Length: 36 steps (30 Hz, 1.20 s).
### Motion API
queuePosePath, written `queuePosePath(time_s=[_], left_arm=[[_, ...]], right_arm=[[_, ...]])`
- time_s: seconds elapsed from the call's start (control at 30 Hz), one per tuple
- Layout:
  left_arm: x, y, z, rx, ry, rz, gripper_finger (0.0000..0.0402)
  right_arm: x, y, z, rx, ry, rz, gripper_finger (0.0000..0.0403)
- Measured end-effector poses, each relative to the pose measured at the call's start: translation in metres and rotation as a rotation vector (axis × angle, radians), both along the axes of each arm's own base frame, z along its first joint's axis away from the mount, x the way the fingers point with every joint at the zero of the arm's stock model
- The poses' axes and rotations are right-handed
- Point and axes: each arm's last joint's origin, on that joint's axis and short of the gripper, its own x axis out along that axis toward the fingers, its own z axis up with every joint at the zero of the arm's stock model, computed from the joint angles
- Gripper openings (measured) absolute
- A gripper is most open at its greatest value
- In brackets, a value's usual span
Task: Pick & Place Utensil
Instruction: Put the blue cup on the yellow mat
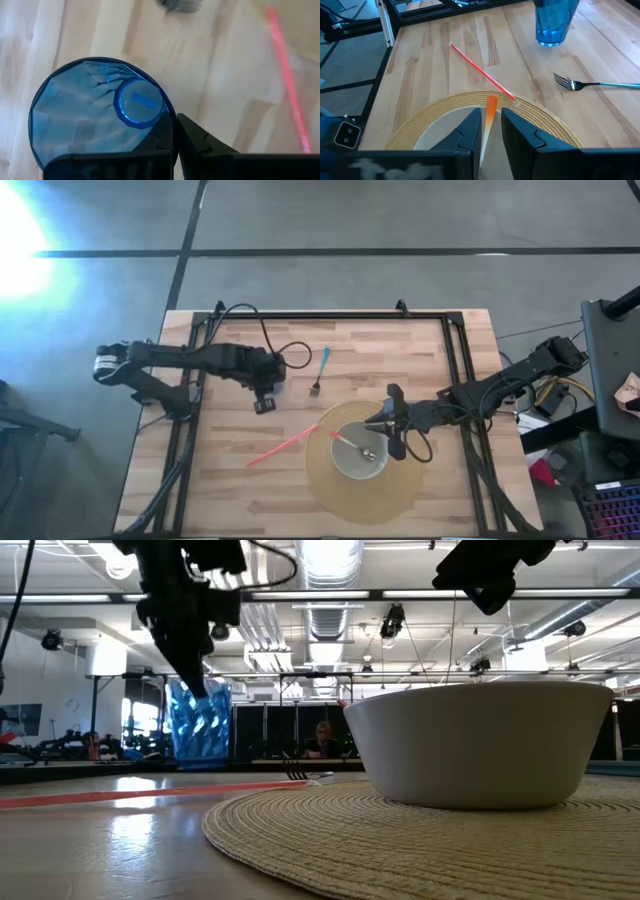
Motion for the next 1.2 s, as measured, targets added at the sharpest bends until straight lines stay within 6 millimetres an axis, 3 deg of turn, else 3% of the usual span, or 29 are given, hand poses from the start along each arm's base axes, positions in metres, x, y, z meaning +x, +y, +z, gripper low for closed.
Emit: queuePosePath(time_s=[0.37, 0.57, 0.87, 1.2], left_arm=[[0.013, -0.05, 0.045, 0.043, -0.154, -0.186, 0.0006], [0.013, -0.068, 0.06, 0.035, -0.206, -0.253, 0.0003], [0.019, -0.076, 0.071, 0.066, -0.297, -0.319, 0.0003], [0.031, -0.077, 0.081, 0.156, -0.42, -0.405, 0.0004]], right_arm=[[0.0, 0.0, 0.0, -0.006, 0.0, 0.004, 0.0086], [0.0, 0.0, 0.0, -0.008, 0.0, 0.004, 0.0078], [0.0, 0.0, 0.0, -0.03, -0.001, 0.016, 0.0063], [0.0, -0.002, 0.001, -0.089, -0.014, -0.008, 0.0075]])
